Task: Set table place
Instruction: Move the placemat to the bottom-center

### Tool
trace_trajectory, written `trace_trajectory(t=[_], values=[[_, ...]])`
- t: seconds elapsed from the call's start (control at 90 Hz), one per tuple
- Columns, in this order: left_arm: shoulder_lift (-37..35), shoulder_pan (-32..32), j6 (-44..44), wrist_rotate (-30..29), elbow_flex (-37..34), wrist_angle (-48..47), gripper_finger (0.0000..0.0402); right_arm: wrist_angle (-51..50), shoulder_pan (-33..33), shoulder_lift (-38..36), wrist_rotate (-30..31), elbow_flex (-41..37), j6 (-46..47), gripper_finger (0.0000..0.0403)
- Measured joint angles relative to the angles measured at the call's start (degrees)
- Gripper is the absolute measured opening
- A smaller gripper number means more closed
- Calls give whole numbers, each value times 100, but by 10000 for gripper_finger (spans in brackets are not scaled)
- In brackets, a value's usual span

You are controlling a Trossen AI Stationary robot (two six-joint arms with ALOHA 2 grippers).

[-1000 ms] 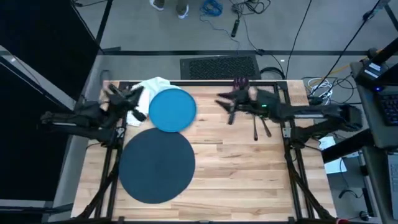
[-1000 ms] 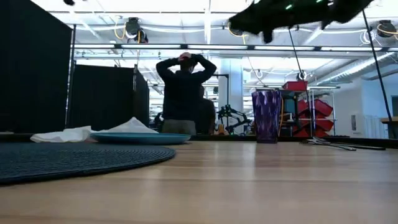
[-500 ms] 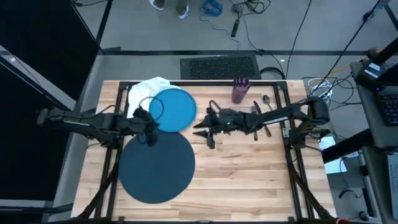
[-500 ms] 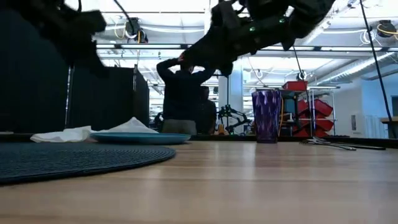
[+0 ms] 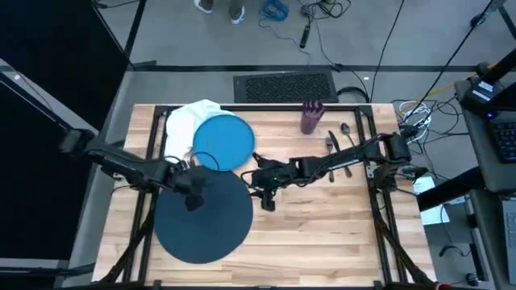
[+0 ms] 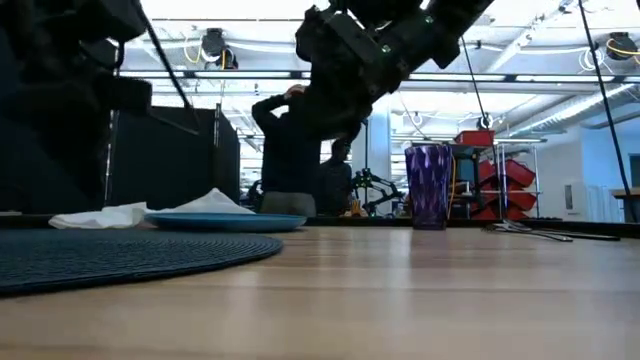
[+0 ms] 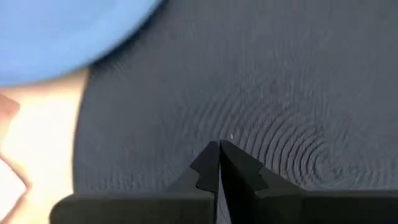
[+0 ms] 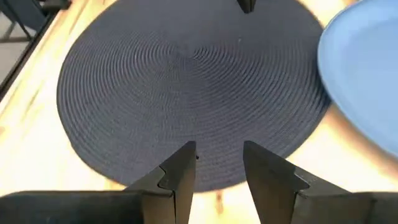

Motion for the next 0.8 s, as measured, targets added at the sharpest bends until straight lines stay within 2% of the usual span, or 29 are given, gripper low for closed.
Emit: trace_trajectory(t=[0.156, 0.322, 0.533, 0.8], values=[[734, -269, -162, 17, -2, 321, 0, -59, -3, -37, 342, 0, 43, 118], [1351, -457, -157, -43, 21, 1340, 0, -137, -26, -37, 418, 0, 51, 118], [1669, -507, 16, 39, 7, 2920, 0, -246, -62, -41, 415, 0, 140, 118], [2060, -492, 355, 12, -1, 4146, 0, -327, -19, -45, 408, 0, 416, 118]])
